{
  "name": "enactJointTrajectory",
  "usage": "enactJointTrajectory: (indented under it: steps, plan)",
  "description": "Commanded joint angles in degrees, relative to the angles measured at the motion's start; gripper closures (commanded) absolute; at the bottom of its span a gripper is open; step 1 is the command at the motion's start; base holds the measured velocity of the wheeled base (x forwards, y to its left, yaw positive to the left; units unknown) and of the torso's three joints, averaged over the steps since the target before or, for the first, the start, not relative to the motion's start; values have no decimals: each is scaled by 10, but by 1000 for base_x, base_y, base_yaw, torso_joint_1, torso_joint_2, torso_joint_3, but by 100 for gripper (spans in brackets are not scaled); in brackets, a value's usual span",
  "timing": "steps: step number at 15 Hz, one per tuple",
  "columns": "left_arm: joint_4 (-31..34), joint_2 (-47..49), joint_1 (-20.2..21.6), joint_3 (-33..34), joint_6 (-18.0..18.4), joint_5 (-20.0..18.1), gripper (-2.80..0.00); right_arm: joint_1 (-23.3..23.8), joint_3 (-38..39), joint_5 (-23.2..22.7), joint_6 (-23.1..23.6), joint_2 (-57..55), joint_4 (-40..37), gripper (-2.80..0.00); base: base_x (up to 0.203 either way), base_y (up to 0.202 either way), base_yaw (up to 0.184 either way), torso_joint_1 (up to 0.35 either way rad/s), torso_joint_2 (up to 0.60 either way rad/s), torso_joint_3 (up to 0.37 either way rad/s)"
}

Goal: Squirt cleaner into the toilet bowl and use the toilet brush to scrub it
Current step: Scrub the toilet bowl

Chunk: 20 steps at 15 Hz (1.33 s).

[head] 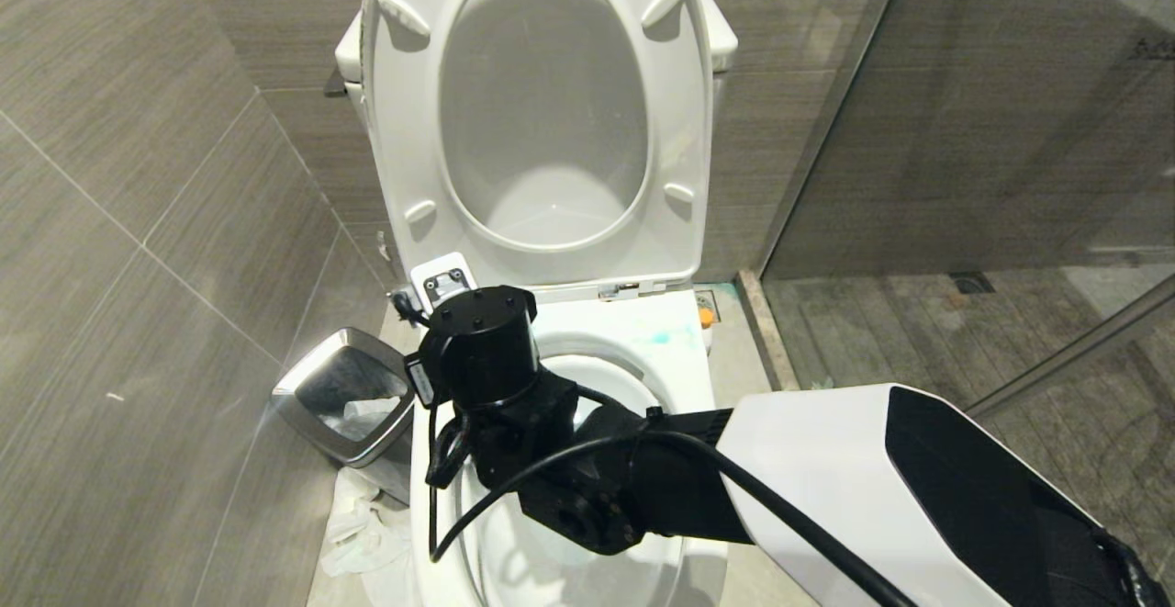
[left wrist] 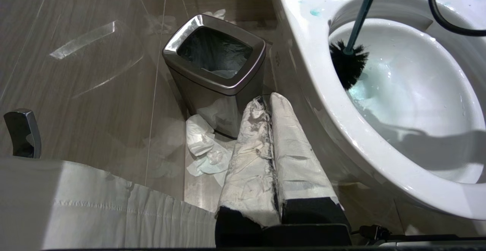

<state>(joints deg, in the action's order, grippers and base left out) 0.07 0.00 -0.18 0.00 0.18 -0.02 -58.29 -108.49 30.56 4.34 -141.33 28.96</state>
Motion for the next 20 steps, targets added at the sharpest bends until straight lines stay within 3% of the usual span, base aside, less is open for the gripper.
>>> enactJointTrajectory:
  steps: [1, 7, 13, 20]
  plan:
    - [0, 0, 0, 0, 1, 0, 0, -14, 55, 4, -11, 39, 2, 0, 0, 0, 0, 0, 0, 0]
    - [0, 0, 0, 0, 1, -1, 0, -37, 223, 15, -53, 135, 13, 0, 0, 0, 0, 0, 0, 0]
    - [0, 0, 0, 0, 0, 0, 0, -57, 413, 22, -58, 235, 88, 0, 0, 0, 0, 0, 0, 0]
    - [-1, 0, 0, 0, -1, 0, 0, -61, 561, 38, -60, 334, 119, 0, 0, 0, 0, 0, 0, 0]
